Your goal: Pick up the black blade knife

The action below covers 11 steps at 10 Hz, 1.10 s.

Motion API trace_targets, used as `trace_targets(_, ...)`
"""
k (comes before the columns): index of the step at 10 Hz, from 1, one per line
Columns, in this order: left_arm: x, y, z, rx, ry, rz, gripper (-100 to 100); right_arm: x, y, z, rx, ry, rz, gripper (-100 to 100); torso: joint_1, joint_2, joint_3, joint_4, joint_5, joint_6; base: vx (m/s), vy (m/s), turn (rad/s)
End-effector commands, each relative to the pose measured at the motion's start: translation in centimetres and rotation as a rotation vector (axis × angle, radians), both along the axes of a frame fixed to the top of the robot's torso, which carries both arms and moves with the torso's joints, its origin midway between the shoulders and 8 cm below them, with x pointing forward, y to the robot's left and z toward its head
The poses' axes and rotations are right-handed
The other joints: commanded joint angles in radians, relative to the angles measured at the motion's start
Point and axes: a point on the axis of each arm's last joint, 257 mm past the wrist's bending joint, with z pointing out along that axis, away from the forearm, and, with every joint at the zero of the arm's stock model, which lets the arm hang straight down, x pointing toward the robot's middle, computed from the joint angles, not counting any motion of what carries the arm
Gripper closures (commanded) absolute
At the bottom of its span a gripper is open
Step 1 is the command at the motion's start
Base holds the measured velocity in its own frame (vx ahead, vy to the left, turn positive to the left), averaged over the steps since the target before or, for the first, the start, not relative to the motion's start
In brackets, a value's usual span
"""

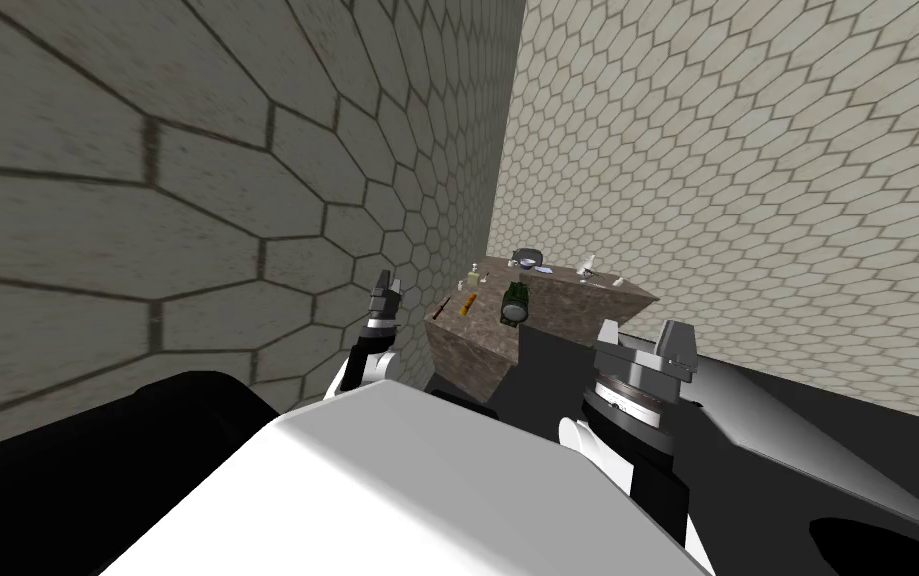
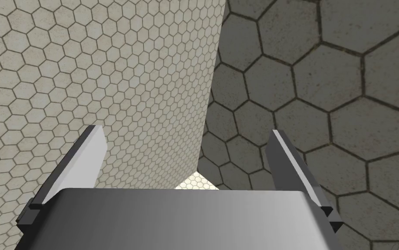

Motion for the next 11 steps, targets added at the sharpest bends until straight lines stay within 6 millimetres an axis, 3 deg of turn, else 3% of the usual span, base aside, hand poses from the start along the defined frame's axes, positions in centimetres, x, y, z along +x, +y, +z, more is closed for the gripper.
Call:
trace_targets(1, 0.5, -0.4, -0.2, 0.009, 0.011, -0.03, -100, 0.0, 0.0, 0.0, 0.0, 0.0, 0.0, 0, 0.0, 0.0, 0.0, 0.0, 0.0, 0.0, -0.01, 0.0, -0.035)
trace_targets(7, 5.8, -2.1, -3.9, -0.07, 0.131, -0.22, -100, 0.0, 0.0, 0.0, 0.0, 0.0, 0.0, 0, 0.001, 0.003, 0.002, 0.001, 0.0, 0.0, -0.039, 0.006, -0.091)
trace_targets(8, 5.8, -2.1, -3.8, -0.074, 0.129, -0.223, -100, 0.0, 0.0, 0.0, 0.0, 0.0, 0.0, 0, 0.001, 0.003, 0.002, 0.001, 0.0, 0.0, -0.032, 0.005, -0.032)
trace_targets(11, 9.8, -2.9, -6.3, -0.168, 0.22, -0.319, -100, 0.0, 0.0, 0.0, 0.0, 0.0, 0.0, 0, 0.001, 0.002, 0.001, 0.0, 0.0, 0.0, -0.041, 0.006, -0.115)
